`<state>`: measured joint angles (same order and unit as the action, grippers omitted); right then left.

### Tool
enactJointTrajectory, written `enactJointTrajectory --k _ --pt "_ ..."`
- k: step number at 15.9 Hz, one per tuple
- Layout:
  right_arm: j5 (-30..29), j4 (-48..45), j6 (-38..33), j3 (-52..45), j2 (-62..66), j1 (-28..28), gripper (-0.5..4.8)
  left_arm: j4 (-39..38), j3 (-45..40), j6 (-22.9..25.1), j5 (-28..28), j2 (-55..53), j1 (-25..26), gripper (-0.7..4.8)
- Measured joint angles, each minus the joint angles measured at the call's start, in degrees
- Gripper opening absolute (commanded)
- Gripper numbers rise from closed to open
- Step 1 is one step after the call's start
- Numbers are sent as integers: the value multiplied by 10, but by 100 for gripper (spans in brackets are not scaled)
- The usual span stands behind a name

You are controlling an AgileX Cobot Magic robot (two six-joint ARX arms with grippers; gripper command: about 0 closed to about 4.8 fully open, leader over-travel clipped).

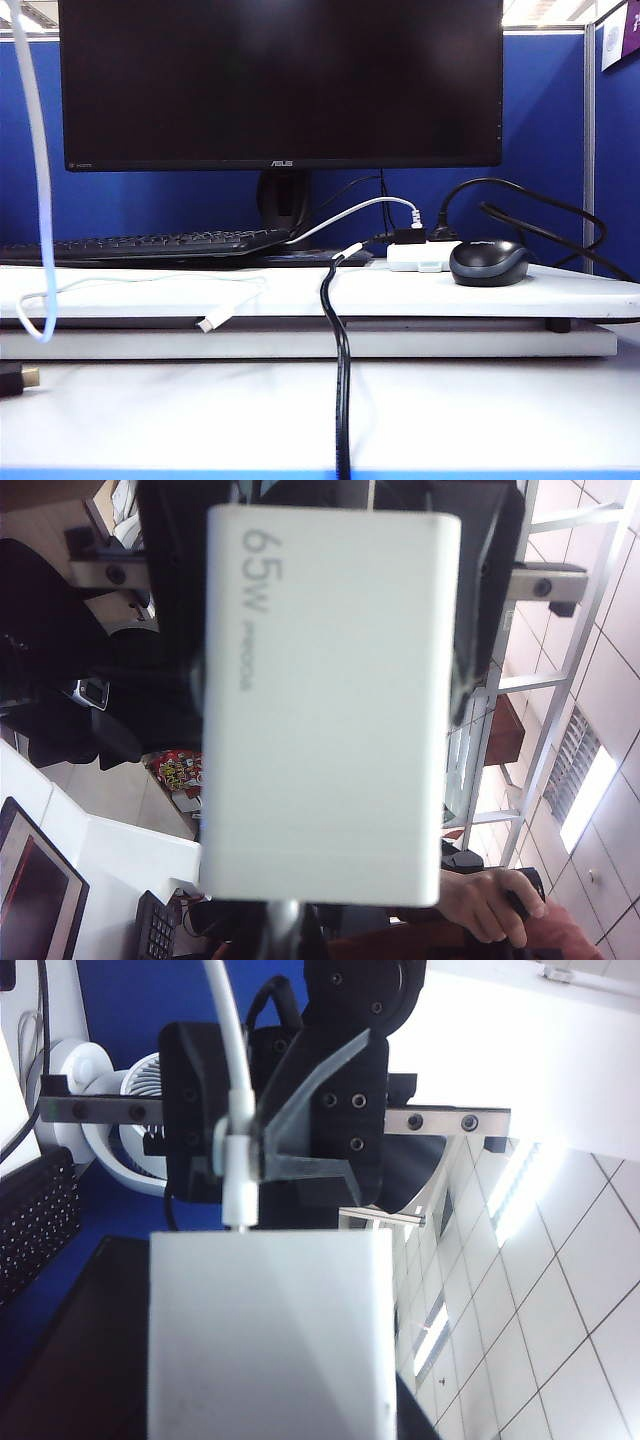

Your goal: Pick up the Type-C charging cable and the charging base, insert one end of the Type-C charger into the corresponding slot on the base, and finally place the plugged-in charger back on the table.

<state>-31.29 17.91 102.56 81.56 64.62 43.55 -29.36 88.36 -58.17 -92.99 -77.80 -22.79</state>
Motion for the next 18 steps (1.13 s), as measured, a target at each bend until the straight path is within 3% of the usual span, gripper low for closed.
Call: enactJointTrajectory --k 3,4,8,9,12,16,17,18 --pt "18 8 -30 0 0 2 -5 0 0 -6 2 -5 0 -5" --pt "68 10 -40 0 -1 25 -5 0 0 -6 3 -8 1 -5" --pt "123 15 -74 -1 -1 30 -5 3 0 -21 27 -10 3 -5" --pt "171 17 -78 -1 1 31 -5 7 0 -30 51 -12 4 -5" --pt "216 2 -111 -3 7 63 -5 9 0 -34 43 -13 7 -5" --pt "258 -13 -97 -3 20 82 -5 0 0 -34 53 -12 7 -5" --pt "299 -4 -69 -4 19 84 -5 -13 1 -43 101 -11 6 -5" --pt "303 -4 -69 -4 19 84 -5 -13 1 -45 108 -10 6 -5"
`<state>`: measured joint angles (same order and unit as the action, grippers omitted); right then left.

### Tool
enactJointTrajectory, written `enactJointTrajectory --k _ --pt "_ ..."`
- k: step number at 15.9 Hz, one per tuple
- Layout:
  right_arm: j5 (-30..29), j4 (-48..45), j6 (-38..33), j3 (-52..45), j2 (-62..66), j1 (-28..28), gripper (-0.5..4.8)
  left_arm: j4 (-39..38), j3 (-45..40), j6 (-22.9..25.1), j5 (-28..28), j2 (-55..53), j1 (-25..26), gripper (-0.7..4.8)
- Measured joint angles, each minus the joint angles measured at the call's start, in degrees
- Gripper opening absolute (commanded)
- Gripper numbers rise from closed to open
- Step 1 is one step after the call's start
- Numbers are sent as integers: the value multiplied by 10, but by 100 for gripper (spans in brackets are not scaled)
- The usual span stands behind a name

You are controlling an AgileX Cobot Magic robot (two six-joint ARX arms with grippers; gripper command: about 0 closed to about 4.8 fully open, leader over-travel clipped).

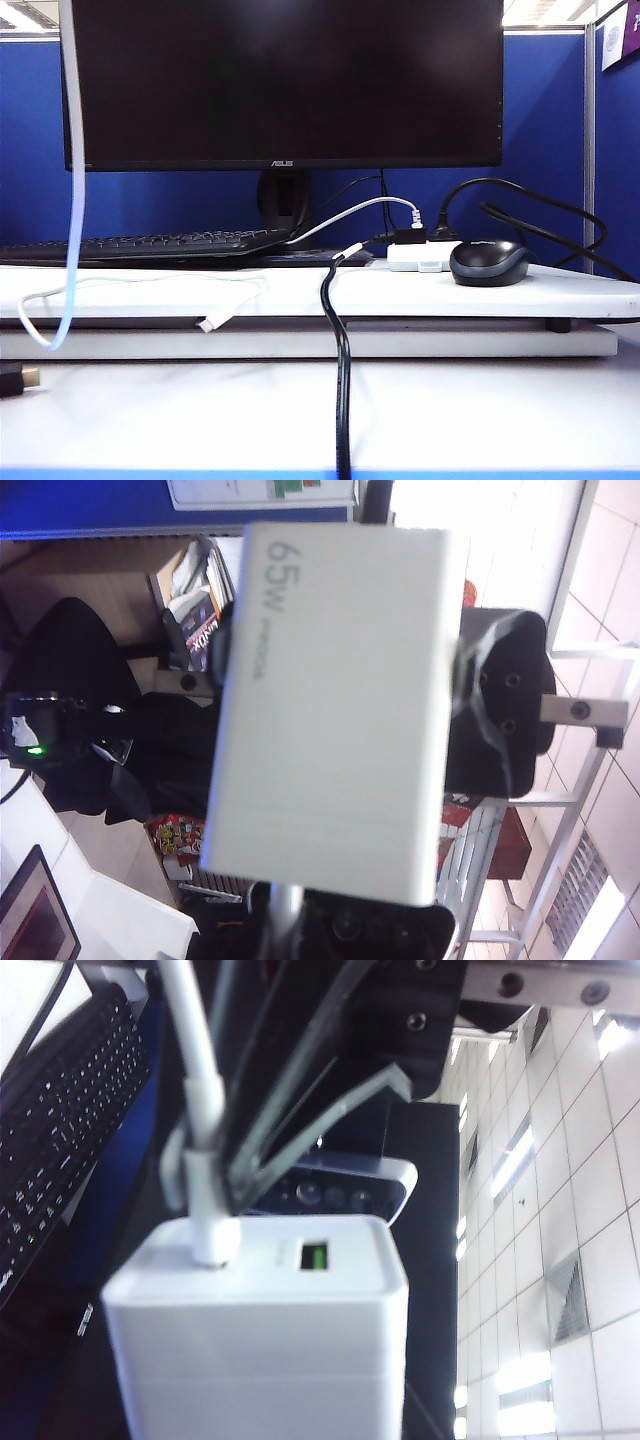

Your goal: Pick up the Type-C charging cable and the charging base, insert one end of the Type-C charger into the corresponding slot on the base, and finally place the plugged-in charger back on the table.

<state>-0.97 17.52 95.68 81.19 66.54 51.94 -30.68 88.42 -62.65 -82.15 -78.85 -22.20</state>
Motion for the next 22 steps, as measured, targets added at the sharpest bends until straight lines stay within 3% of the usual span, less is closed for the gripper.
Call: enactJointTrajectory --k 2,3,5,7,9,12,14,15,16,19,20,22 --pt "82 4 2 -1 -1 37 -5 0 0 -4 19 0 -1 -5" --pt "153 3 -1 0 7 60 -5 0 0 -4 38 0 1 -5" --pt "187 0 -1 0 9 82 -5 0 0 -4 40 2 1 -5" --pt "195 -1 -1 0 9 90 -5 0 0 -1 37 2 1 -5" --pt "207 -5 0 0 9 91 -5 0 0 72 38 2 2 -5" --pt "212 -7 0 0 11 91 -5 0 0 82 66 3 1 -5" --pt "212 -8 0 0 11 91 -5 0 0 115 67 3 1 -4" --pt "212 -9 0 0 11 91 -5 0 0 119 67 3 1 193" --pt "202 -13 -1 0 13 91 -5 3 0 128 74 3 1 262" --pt "208 -32 -4 3 14 94 -5 10 0 146 63 -2 -1 274" --pt "206 -40 -5 3 14 94 -5 13 0 146 66 1 -1 409" --pt "204 -61 -38 7 11 94 -5 83 0 146 57 -2 -1 409"
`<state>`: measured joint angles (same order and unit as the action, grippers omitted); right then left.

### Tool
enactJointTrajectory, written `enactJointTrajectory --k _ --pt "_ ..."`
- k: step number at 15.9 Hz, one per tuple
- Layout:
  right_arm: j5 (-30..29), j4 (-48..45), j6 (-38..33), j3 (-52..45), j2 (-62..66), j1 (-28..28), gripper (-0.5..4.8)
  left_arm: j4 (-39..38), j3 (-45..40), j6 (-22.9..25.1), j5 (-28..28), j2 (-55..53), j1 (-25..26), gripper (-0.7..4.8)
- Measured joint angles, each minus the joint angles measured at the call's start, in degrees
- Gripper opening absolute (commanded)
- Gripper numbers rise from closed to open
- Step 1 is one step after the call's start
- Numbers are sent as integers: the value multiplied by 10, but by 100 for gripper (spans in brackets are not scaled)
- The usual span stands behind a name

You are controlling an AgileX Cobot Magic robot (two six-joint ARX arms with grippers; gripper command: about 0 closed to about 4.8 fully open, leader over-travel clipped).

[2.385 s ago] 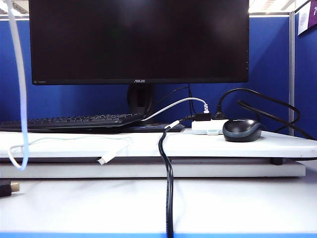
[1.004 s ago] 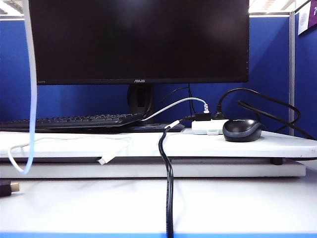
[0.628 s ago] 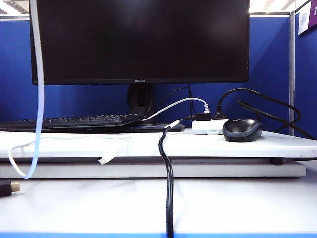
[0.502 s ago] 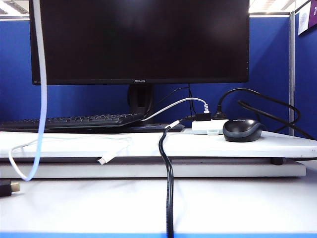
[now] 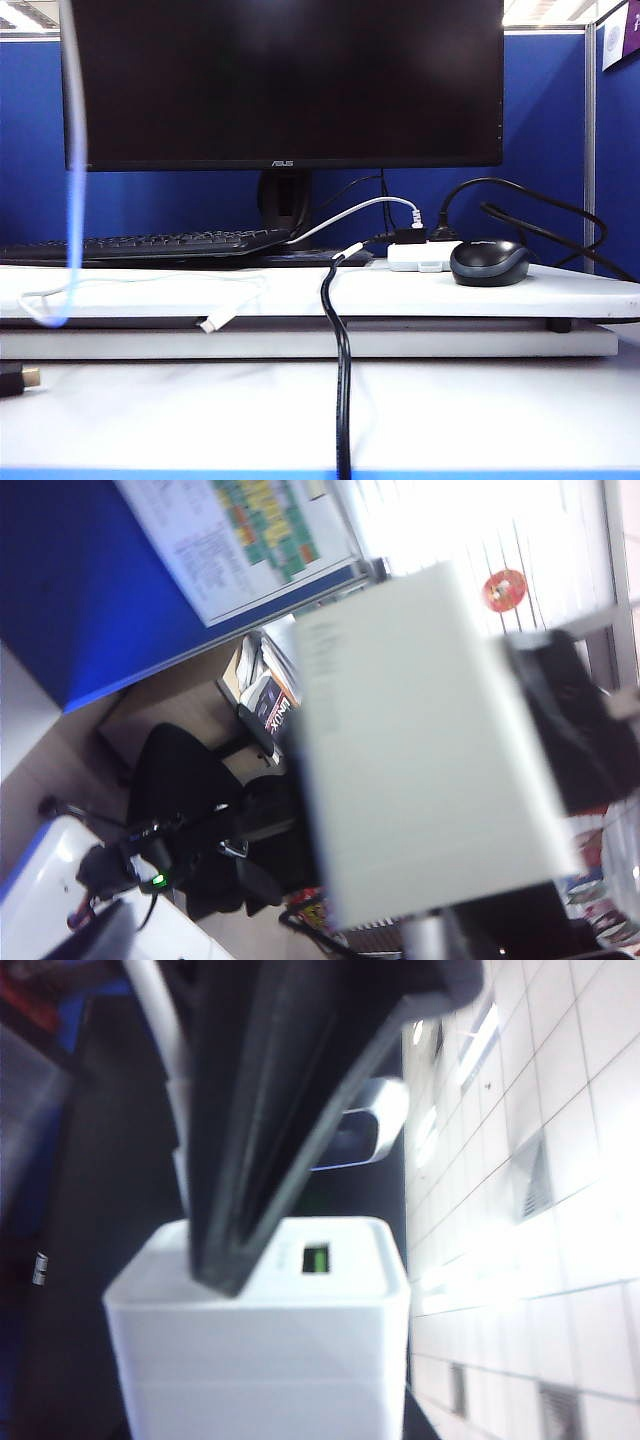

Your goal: Pick up the Type-C charging cable and the charging base, insert one end of the Type-C charger into the corresponding slot on the base, and finally place the plugged-in charger back on the table.

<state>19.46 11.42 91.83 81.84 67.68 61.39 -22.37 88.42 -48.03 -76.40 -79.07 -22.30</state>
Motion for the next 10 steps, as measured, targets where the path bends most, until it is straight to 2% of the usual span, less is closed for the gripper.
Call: enactJointTrajectory --k 1,4,5,6,7,8,9,10 --pt "24 7 -31 -2 2 3 -5 28 0 -2 4 3 2 409" --pt "56 13 -46 -3 3 7 -5 85 0 -15 12 2 2 407" --pt "59 17 -66 -3 8 11 -5 105 0 -19 33 3 0 407" --pt "61 23 -78 -6 11 14 -5 106 0 -19 49 3 -1 407" --pt "88 26 -106 -7 6 13 -5 110 0 -19 60 9 4 404" --pt "90 26 -121 -7 -9 12 -5 114 0 -19 61 21 31 404" --pt "90 25 -129 -7 -16 13 -5 116 0 -19 65 24 38 398" --pt "90 6 -198 -7 -43 12 -5 121 0 -20 92 40 71 113"
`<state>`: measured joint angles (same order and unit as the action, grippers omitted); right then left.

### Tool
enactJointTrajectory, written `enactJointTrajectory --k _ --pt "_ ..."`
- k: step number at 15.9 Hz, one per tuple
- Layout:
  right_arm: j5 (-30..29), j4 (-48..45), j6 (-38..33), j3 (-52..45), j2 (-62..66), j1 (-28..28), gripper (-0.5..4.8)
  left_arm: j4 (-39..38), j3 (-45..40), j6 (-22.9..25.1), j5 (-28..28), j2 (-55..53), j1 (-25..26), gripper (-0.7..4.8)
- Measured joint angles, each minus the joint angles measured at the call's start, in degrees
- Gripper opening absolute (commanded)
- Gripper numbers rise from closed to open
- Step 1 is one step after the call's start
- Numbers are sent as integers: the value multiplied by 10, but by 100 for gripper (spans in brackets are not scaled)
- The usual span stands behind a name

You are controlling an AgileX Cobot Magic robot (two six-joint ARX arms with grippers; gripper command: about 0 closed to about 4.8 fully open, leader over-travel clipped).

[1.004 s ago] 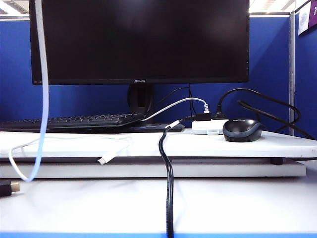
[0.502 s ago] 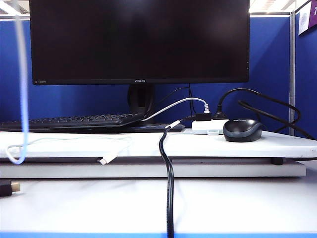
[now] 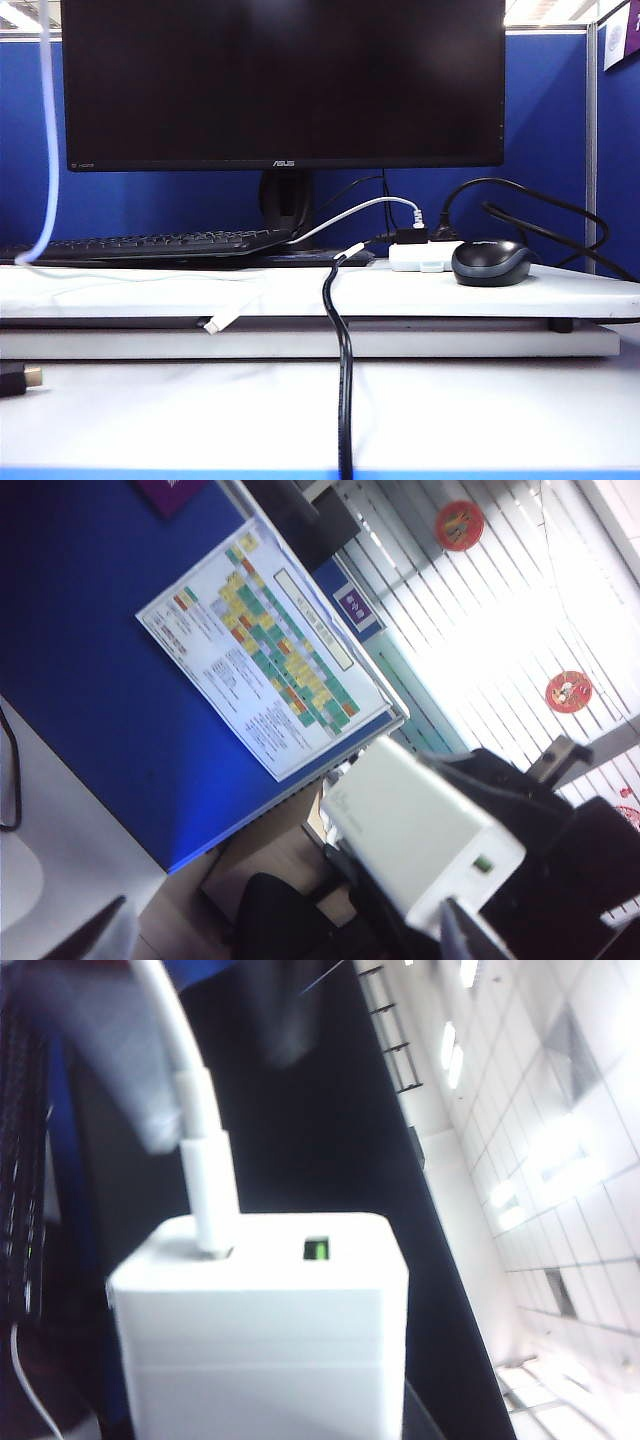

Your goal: Pick up the Type-C charging cable and the charging base, insert one end of the Type-C charger into the corresponding slot on the base, and finally place the plugged-in charger back on the table.

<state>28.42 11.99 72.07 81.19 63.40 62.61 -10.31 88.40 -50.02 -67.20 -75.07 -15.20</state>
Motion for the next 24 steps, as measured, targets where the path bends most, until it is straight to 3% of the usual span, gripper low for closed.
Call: enactJointTrajectory --k 1,2,9,14,18,19,22,23,24 --pt "17 -15 -99 0 -5 -15 -5 -2 0 -11 34 7 37 40" --pt "30 -14 -126 0 -5 -17 -5 -2 0 -11 31 12 54 -5" --pt "30 -2 -323 0 1 -51 -5 2 0 -22 36 17 63 -6" --pt "10 145 -453 1 59 -103 -5 3 12 -25 44 21 64 -6" --pt "-68 263 -502 0 150 -133 -5 3 14 -28 44 23 64 -6" --pt "-123 264 -508 0 194 -140 -5 3 14 -28 44 24 64 -6" --pt "-193 125 -568 0 398 -197 -5 3 14 -38 44 25 64 -6" --pt "-197 112 -568 0 428 -207 35 3 14 -38 44 25 64 -6" --pt "-220 99 -569 3 452 -220 116 3 14 -39 44 25 64 -6"
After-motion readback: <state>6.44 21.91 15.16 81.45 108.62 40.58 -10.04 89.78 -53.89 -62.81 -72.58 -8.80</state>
